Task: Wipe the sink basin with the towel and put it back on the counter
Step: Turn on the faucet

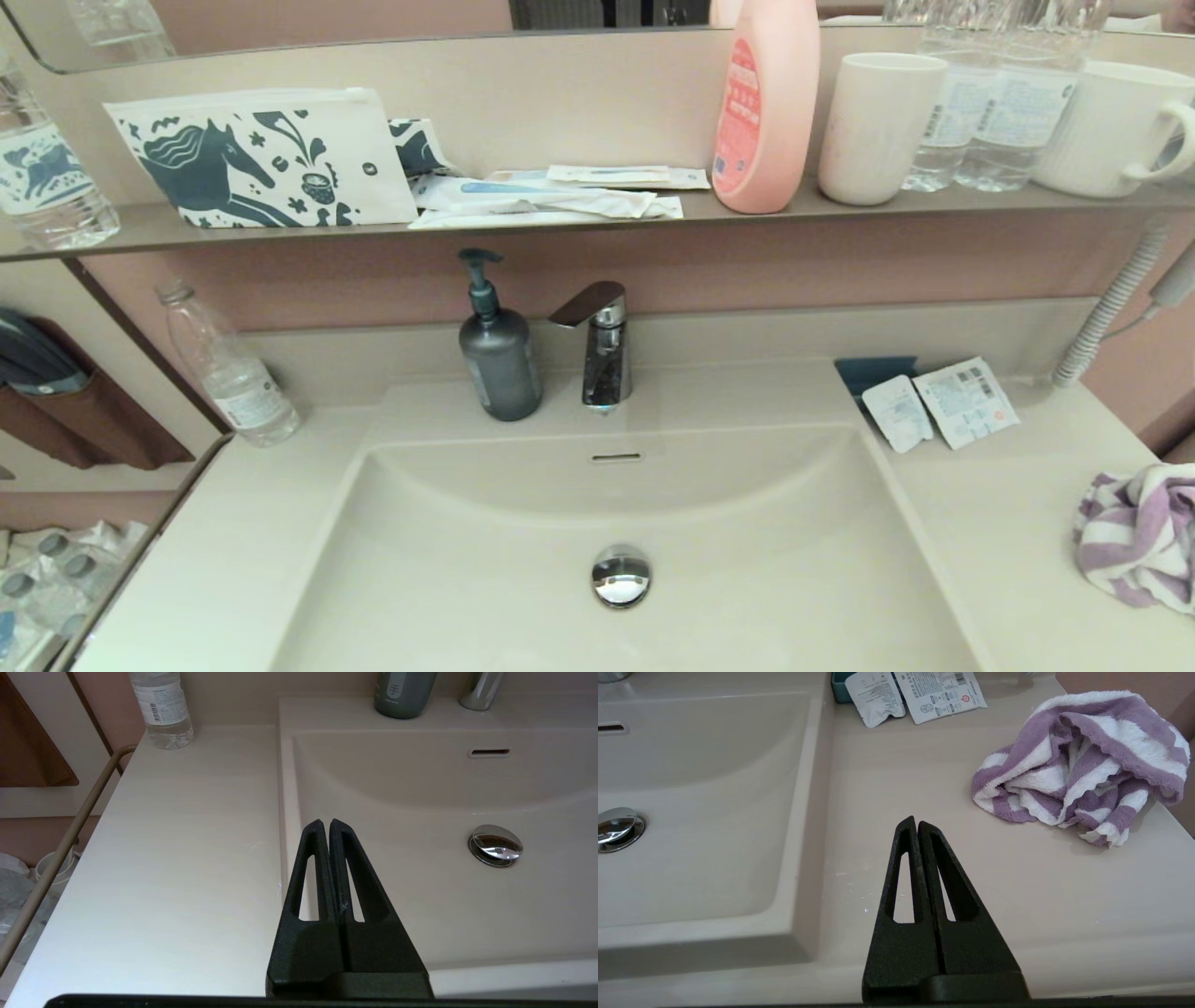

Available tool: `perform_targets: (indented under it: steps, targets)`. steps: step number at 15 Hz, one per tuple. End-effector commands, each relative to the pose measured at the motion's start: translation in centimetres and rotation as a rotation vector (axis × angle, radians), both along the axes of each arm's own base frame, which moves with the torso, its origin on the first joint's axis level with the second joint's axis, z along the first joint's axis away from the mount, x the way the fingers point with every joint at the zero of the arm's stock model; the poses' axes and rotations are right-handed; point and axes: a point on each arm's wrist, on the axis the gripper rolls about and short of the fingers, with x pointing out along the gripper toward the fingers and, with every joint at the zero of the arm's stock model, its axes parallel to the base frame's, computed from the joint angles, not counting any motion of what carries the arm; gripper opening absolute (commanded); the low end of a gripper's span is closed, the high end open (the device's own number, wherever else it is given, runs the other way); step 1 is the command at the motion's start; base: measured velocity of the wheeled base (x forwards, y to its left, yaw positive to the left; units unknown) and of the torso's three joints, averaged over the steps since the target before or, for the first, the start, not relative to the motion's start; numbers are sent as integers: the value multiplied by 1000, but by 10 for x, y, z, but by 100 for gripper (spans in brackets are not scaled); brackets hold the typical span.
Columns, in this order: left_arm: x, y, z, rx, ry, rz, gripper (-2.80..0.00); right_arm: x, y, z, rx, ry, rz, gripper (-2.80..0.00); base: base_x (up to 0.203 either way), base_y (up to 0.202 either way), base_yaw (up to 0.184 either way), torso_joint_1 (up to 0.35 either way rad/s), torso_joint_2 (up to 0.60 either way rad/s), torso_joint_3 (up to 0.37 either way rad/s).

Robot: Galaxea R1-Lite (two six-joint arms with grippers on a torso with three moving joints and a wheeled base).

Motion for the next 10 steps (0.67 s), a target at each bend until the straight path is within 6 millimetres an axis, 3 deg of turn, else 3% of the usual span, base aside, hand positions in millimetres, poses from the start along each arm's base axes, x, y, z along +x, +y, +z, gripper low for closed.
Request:
perform_targets:
  steps: [1, 10]
  targets:
    - [0, 0, 0, 2, 2, 0, -280, 0, 0, 0, 0, 0, 0, -280, 0, 0, 0, 0, 0, 0]
    - [-1, 0, 4, 61, -16, -7, -280, 0, 0, 0, 0, 0, 0, -280, 0, 0, 0, 0, 0, 0]
